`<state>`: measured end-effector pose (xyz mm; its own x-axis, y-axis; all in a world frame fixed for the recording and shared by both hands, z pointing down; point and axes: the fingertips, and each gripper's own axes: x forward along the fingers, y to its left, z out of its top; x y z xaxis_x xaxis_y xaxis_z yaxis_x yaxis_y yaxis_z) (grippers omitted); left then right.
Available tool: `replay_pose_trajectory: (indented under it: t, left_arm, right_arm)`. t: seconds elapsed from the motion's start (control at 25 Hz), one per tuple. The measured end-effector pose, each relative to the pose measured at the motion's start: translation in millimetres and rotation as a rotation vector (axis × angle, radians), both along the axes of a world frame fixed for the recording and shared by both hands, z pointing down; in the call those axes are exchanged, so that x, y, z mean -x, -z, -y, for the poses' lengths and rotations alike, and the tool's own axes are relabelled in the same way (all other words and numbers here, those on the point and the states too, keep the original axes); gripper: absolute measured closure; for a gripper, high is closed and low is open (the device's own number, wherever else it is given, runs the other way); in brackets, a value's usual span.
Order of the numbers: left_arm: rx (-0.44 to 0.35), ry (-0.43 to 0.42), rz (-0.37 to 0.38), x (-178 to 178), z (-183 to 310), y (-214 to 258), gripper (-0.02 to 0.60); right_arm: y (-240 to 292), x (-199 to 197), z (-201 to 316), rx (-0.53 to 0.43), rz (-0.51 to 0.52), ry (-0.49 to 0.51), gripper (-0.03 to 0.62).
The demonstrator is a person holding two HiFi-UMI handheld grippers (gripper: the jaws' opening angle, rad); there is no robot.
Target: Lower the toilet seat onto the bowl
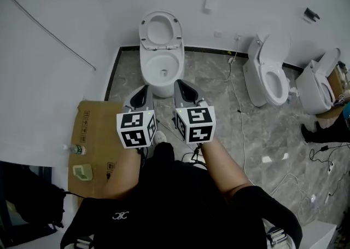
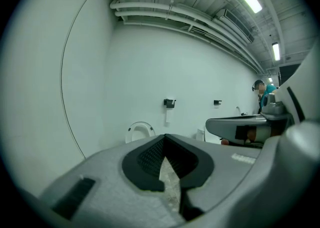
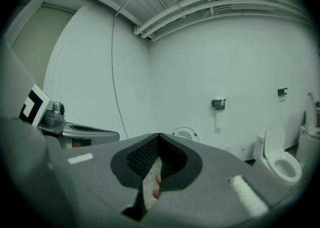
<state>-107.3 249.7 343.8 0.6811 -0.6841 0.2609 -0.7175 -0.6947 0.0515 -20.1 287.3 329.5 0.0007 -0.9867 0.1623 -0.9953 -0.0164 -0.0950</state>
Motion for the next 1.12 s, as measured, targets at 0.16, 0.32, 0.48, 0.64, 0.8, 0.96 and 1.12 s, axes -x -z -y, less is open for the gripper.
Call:
replay_pose_trajectory:
  t: [0.16,0.32,0.48,0.64,0.8,0.96,1.12]
  left_arm:
    - [0.015,-0.017,0.002,-9.1,35.7,-10.1,0.574]
    - [0.026,-0.037,0.001,-19.2,81.7,-10.3,0.573]
    - [0.024,-0.051,-0.001,-28.0,132.1,-0.2,0.573]
    - [0.034,-0.054,-0.008,-34.3,181.6,7.0,0.572]
    - [0.033,-0.052,-0.014,-34.1,224.9,11.6,0.574]
    - [0.038,-0.047,-0.017,-28.3,267.0,6.4,0.573]
    - [0.07,-0.039,-0.015,-22.9,300.5,-3.4,0.574]
  right_arm:
    - [-3.6,-7.0,32.9,0.005,-0.026,-0.004,0.585]
    - [-5.0,-16.8,77.8,0.023,-0.052,-0.014,0.585]
    - [3.2,-25.4,125.9,0.022,-0.073,-0.026,0.585]
    - [11.1,-28.8,173.8,0.016,-0.088,-0.017,0.585]
    - [12.7,-31.3,220.1,0.021,-0.094,-0.013,0.585]
    - [11.8,-29.2,263.4,0.014,-0.097,-0.012,0.585]
    - [6.0,-29.7,294.8,0.027,-0.097,-0.028,0.585]
